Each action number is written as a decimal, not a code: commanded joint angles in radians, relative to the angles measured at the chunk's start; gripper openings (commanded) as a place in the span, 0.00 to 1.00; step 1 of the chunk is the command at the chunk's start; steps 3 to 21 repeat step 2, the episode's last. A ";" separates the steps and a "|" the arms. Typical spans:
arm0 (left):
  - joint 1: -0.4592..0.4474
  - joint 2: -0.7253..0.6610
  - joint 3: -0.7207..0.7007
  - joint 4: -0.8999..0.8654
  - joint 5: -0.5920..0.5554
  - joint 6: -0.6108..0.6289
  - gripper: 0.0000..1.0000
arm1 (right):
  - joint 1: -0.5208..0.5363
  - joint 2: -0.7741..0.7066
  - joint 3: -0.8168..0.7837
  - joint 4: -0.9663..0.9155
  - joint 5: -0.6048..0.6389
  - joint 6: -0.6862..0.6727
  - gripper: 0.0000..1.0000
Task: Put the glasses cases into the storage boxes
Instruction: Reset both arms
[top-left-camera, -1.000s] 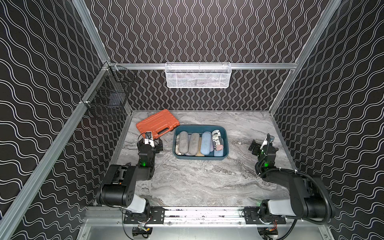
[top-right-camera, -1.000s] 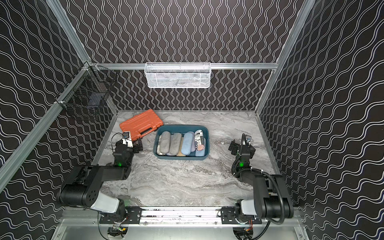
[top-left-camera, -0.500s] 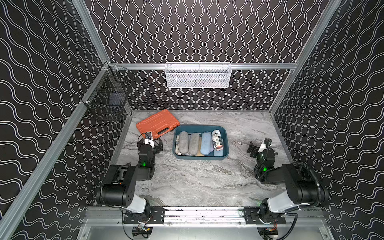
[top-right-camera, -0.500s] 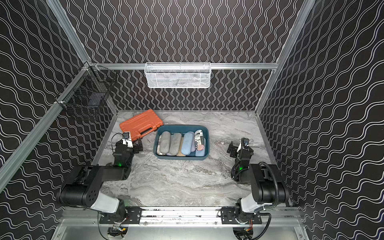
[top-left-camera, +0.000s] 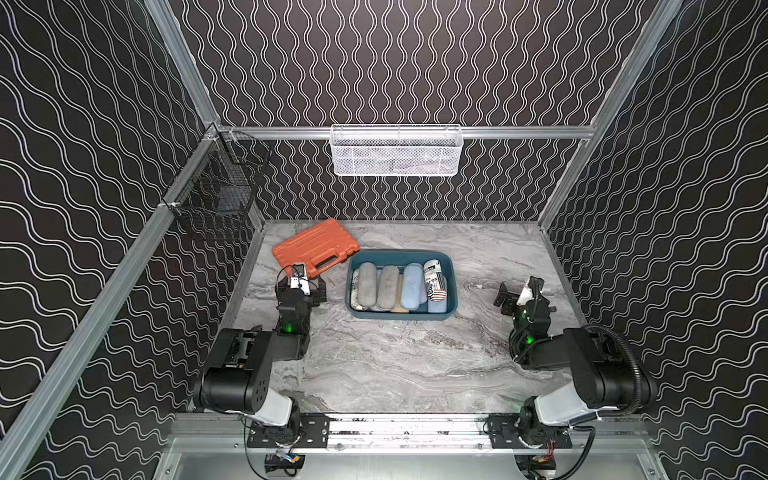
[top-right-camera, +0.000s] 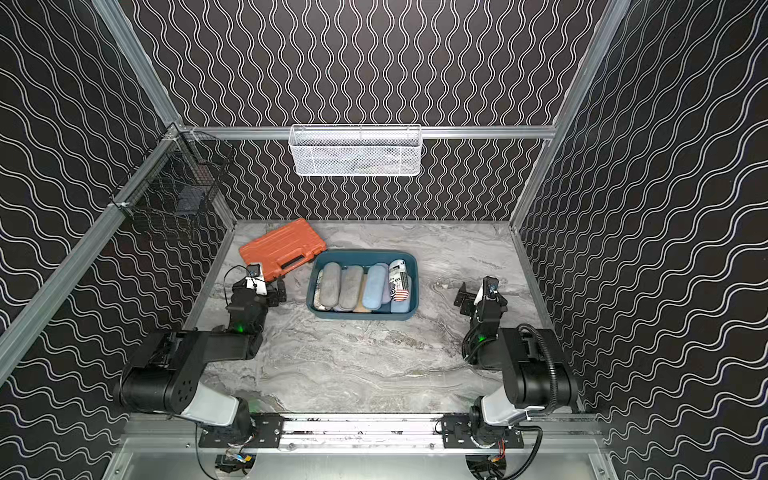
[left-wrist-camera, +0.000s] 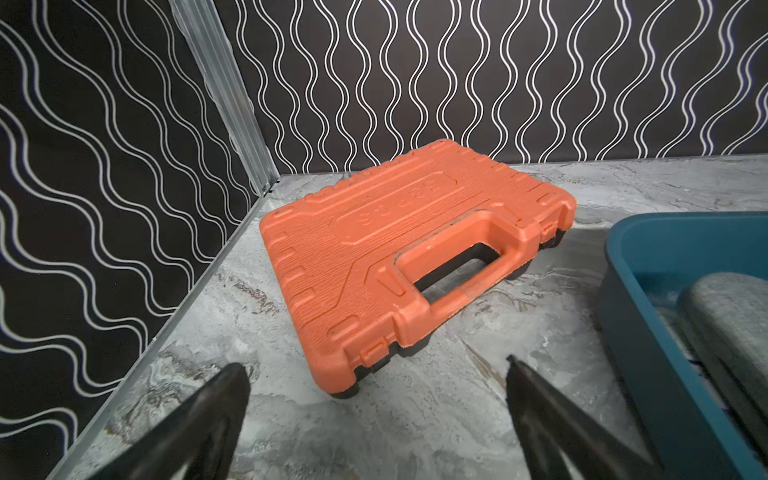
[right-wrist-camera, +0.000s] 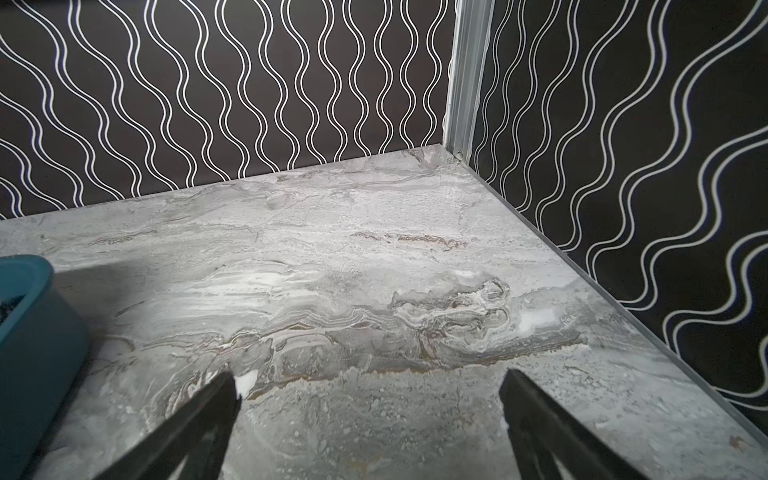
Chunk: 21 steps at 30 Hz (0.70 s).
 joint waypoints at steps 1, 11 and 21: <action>0.000 -0.003 0.001 0.027 -0.001 0.012 0.99 | 0.002 -0.002 -0.001 0.059 0.008 -0.013 1.00; 0.000 -0.002 -0.001 0.028 0.000 0.012 0.99 | 0.002 -0.002 -0.001 0.060 0.008 -0.013 1.00; 0.000 -0.002 -0.001 0.028 0.000 0.012 0.99 | 0.002 -0.002 -0.001 0.060 0.008 -0.013 1.00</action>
